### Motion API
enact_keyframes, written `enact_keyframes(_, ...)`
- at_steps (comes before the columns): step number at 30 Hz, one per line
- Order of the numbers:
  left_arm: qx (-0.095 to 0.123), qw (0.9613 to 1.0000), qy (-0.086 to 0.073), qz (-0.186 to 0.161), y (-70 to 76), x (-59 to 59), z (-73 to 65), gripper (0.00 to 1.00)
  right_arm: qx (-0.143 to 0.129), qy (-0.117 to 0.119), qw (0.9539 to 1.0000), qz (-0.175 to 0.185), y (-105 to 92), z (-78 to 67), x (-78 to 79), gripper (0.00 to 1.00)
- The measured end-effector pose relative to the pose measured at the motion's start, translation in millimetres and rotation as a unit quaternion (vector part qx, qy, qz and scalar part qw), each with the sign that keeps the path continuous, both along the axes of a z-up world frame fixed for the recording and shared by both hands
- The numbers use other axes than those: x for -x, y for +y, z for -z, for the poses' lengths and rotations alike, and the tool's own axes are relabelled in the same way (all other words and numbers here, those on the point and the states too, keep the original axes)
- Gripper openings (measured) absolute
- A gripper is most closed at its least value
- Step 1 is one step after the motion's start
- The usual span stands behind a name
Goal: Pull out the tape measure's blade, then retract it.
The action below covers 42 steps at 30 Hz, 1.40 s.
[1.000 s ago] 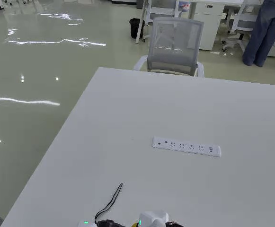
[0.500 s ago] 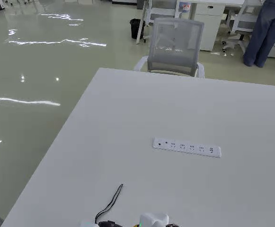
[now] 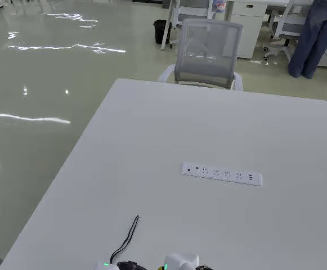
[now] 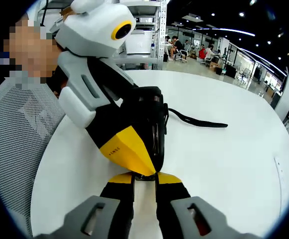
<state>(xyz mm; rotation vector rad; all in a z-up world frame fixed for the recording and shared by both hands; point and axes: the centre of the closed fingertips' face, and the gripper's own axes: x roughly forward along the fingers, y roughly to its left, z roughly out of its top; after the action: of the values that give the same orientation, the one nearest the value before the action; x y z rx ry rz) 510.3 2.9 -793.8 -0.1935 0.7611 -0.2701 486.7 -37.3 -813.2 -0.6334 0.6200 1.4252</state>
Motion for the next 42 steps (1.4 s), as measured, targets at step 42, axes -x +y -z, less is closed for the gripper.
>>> enact_keyframes(42, -0.038, 0.9965, 0.014, 0.073, 18.0, 21.0, 1.9, 0.72, -0.001, 0.007, 0.999, 0.044, -10.7, -11.9, 0.7, 0.32)
